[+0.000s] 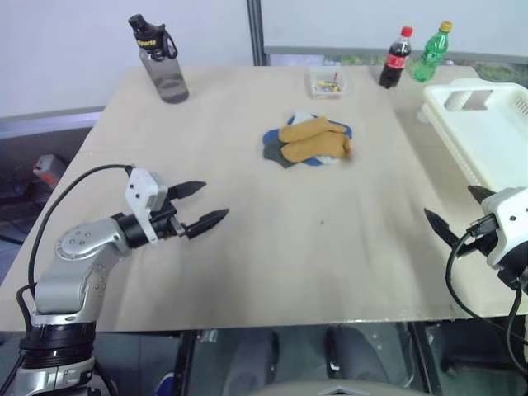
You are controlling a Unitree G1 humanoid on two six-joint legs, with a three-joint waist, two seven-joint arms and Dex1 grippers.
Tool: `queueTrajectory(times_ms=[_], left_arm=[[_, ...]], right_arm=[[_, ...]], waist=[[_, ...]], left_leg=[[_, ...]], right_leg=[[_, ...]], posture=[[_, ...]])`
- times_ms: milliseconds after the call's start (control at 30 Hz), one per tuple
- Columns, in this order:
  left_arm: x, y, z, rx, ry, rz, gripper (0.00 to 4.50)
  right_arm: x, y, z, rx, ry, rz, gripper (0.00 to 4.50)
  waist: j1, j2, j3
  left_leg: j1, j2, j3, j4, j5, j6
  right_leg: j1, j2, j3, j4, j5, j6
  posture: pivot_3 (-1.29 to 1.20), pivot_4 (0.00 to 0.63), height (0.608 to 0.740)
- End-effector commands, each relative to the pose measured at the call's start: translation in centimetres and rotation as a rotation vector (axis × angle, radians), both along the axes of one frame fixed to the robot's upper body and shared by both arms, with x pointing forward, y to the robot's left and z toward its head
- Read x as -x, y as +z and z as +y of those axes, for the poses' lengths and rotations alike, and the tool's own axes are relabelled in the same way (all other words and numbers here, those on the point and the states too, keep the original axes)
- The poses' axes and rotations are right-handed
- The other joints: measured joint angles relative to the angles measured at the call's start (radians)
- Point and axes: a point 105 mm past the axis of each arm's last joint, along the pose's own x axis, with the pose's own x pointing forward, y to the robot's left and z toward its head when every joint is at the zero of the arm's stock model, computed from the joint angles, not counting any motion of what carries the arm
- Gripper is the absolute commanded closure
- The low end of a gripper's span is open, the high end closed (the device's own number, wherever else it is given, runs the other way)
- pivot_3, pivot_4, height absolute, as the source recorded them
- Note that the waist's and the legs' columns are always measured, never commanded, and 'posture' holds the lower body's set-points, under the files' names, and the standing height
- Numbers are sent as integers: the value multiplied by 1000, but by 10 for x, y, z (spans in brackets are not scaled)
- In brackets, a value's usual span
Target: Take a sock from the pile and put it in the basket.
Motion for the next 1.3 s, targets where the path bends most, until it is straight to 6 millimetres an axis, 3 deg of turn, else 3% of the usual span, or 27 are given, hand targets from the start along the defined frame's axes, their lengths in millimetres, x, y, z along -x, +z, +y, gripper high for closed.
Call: queueTrajectory(times_ms=[33, 100, 267, 467, 600, 833, 933, 1067, 1200, 1300], left_arm=[[-3, 13, 0, 20, 8, -57, 0], [-6, 17, -4, 51, 14, -68, 0], [-20, 17, -24, 81, 55, -127, 0], [-37, 20, -39, 135, 158, -166, 0], [-36, 19, -51, 153, 155, -168, 0], [-51, 25, -53, 131, 212, -186, 0], [-72, 26, -59, 99, 272, -190, 0], [-103, 30, -80, 73, 306, -195, 0], [-130, 34, -110, -11, 227, -201, 0], [-147, 33, -121, -61, 204, -183, 0]], right_arm=[[-2, 6, 5, 7, 15, -44, 24], [-10, 3, 14, -6, 42, -45, 24], [-72, -16, 58, 31, 126, -45, 24], [-121, -10, 105, 6, 233, -93, 24], [-149, -5, 127, 14, 281, -114, 1295], [-185, 8, 137, 46, 283, -136, 1295], [-176, 17, 143, 28, 384, -167, 1295], [-145, 20, 141, 5, 466, -197, 99], [-88, 27, 135, -23, 554, -204, 33], [-61, 33, 131, -25, 550, -198, 33]], waist=[[0, 0, 0], [-1, -1, 0], [-12, -2, 0], [-3, -2, 1], [-6, -3, 1], [-6, -3, 1], [-3, -3, 1], [0, -3, 1], [7, -3, 1], [-2, -3, 1]], left_leg=[[0, 0, 0, 0, 0, 0], [0, 0, 0, 0, 0, 0], [3, -1, 5, 1, 0, 0], [2, 0, 3, 0, 0, -1], [0, -2, 4, 0, 2, -5], [-1, -2, 4, -2, 3, -5], [-1, -2, 3, -2, 3, -5], [-1, -3, 3, -2, 3, -5], [-4, -5, 3, -2, 3, -5], [-4, -5, 4, -2, 3, -5]], right_leg=[[0, 0, 0, 0, 0, 0], [0, 0, 0, 0, 0, 0], [0, 1, 4, 1, 0, 0], [-2, 4, 4, 3, 1, -1], [-3, 3, 5, 1, 1, 0], [-5, 3, 5, 2, 1, -1], [-5, 3, 5, 2, 1, -1], [-4, 2, 4, 2, 1, 0], [-6, 0, 3, 1, 0, 1], [-7, 0, 4, 2, 0, 1]], posture=[[0, 150, 740], [0, 150, 740], [0, 150, 740], [0, 150, 740], [0, 150, 740], [0, 150, 740], [0, 150, 740], [0, 150, 740], [0, 150, 740], [0, 150, 740]])
